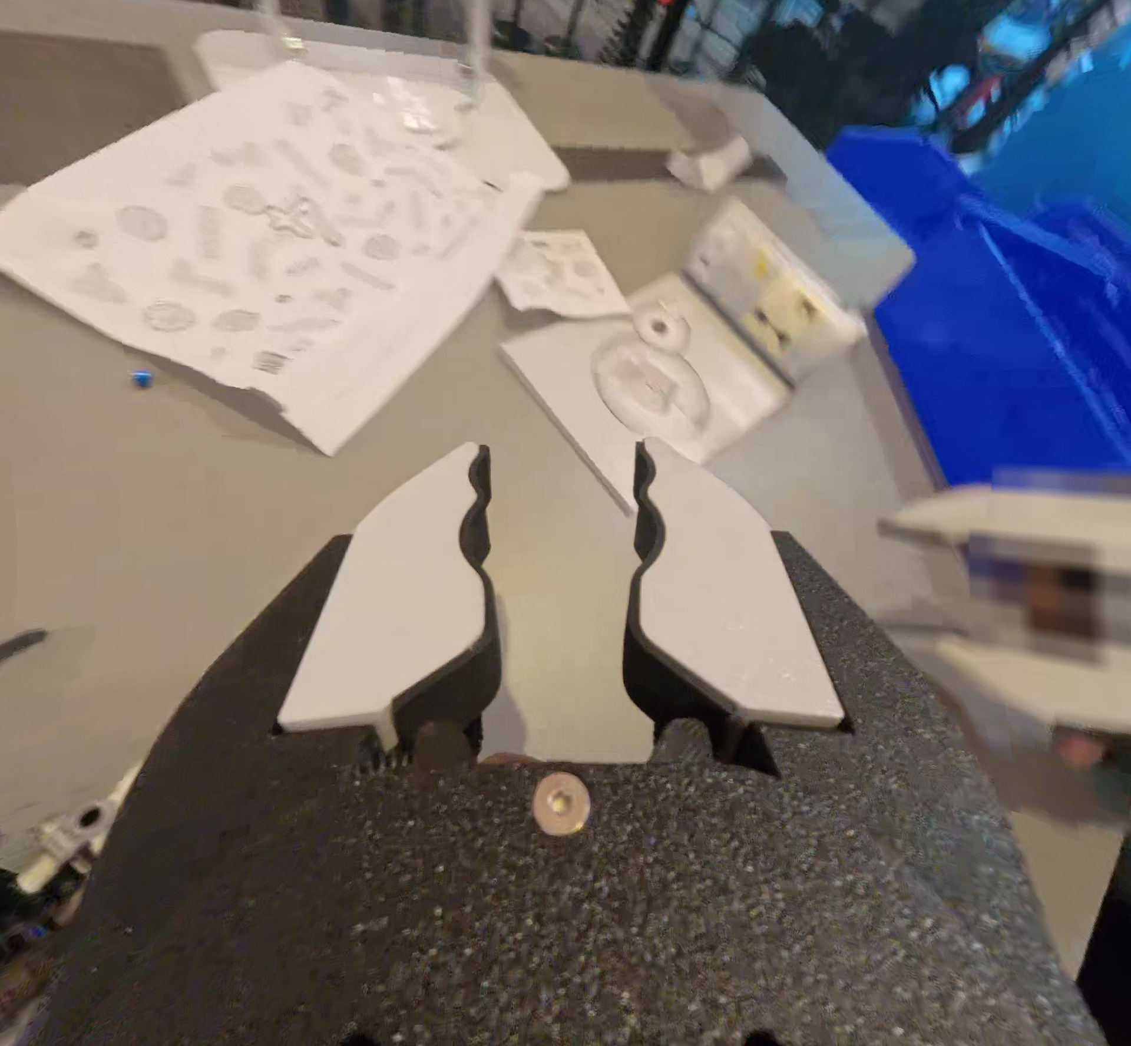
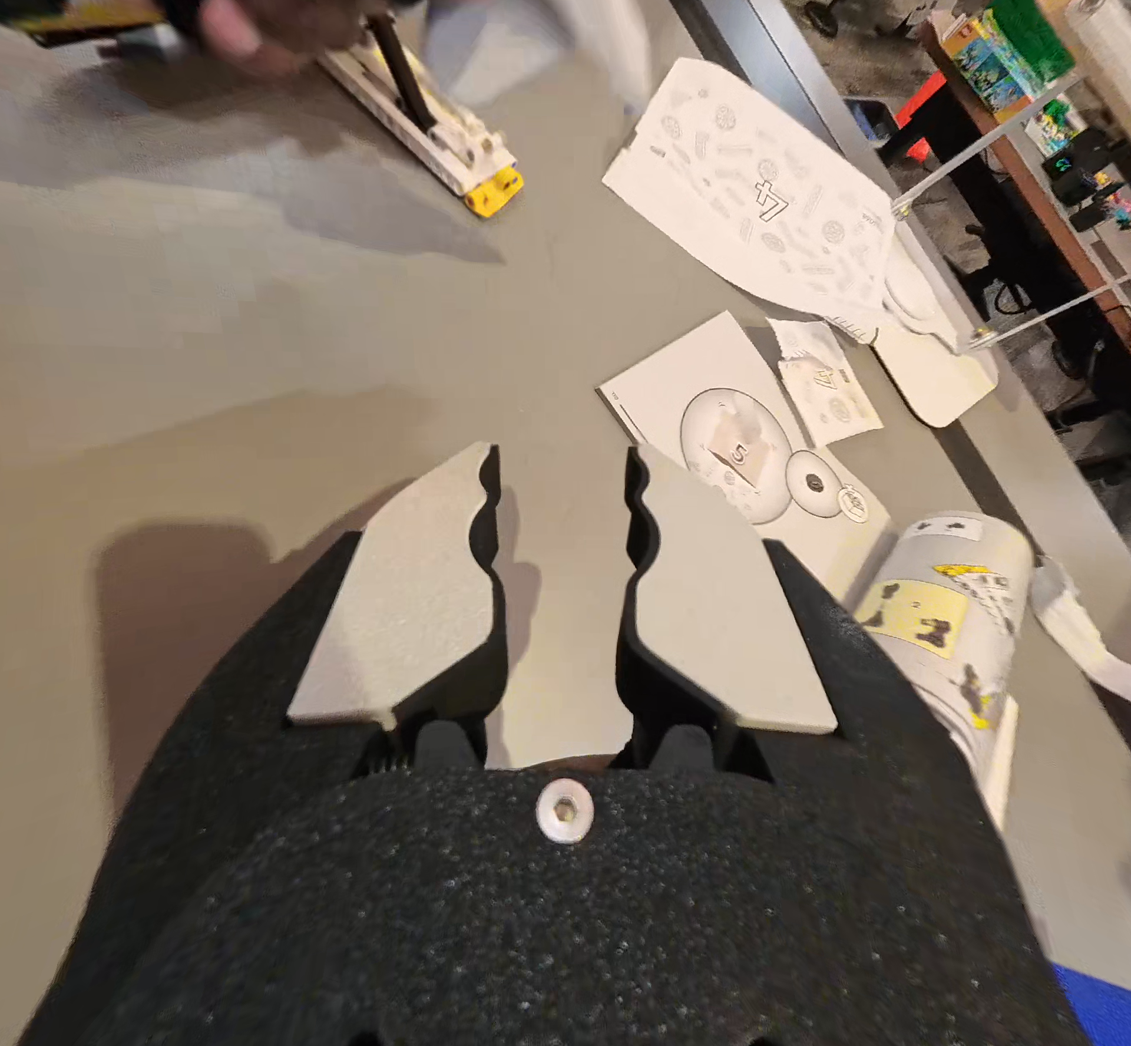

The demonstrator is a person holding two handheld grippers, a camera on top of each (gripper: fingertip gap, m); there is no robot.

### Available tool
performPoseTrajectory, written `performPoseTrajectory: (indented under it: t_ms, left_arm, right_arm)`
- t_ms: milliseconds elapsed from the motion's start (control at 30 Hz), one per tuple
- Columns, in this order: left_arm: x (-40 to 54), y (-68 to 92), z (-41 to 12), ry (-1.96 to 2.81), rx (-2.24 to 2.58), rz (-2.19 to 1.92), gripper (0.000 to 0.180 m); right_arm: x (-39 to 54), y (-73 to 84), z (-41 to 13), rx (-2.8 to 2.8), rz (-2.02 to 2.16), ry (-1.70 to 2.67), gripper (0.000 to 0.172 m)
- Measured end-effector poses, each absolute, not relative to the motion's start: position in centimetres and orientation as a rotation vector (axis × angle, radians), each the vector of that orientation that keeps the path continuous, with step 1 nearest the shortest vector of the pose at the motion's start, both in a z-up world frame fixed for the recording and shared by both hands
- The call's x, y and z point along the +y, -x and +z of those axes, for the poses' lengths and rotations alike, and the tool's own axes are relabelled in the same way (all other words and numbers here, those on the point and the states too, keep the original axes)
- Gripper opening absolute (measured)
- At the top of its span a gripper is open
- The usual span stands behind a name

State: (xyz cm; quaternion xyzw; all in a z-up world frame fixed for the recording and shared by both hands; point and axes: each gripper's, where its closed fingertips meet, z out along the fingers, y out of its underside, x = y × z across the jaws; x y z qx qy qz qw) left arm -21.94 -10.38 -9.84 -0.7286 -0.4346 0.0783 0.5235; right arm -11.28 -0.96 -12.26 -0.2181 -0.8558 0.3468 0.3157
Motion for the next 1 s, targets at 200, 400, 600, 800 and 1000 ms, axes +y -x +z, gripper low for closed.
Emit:
performPoseTrajectory:
  t_ms: [200,400,600,800,1000]
  left_arm:
    - [-12.9,31.4,-11.6,1.604,-1.392,0.069,0.048]
    - [-13.2,33.6,-15.4,1.672,-1.535,-0.014,0.050]
    - [-13.4,33.4,-16.6,1.669,-1.597,-0.064,0.050]
    - [-13.6,32.8,-17.7,1.667,-1.633,-0.111,0.049]
    - [-14.2,32.1,-16.6,1.618,-1.629,-0.123,0.050]
  right_arm:
    - [-0.5,11.7,-13.8,-2.217,1.090,0.677,0.038]
    - [0.8,10.0,-14.6,-2.250,1.155,0.681,0.034]
    - [2.6,9.5,-15.2,-2.278,1.182,0.712,0.035]
    - [2.7,9.1,-15.8,-2.299,1.171,0.697,0.035]
    - [2.4,8.8,-15.9,-2.304,1.161,0.671,0.035]
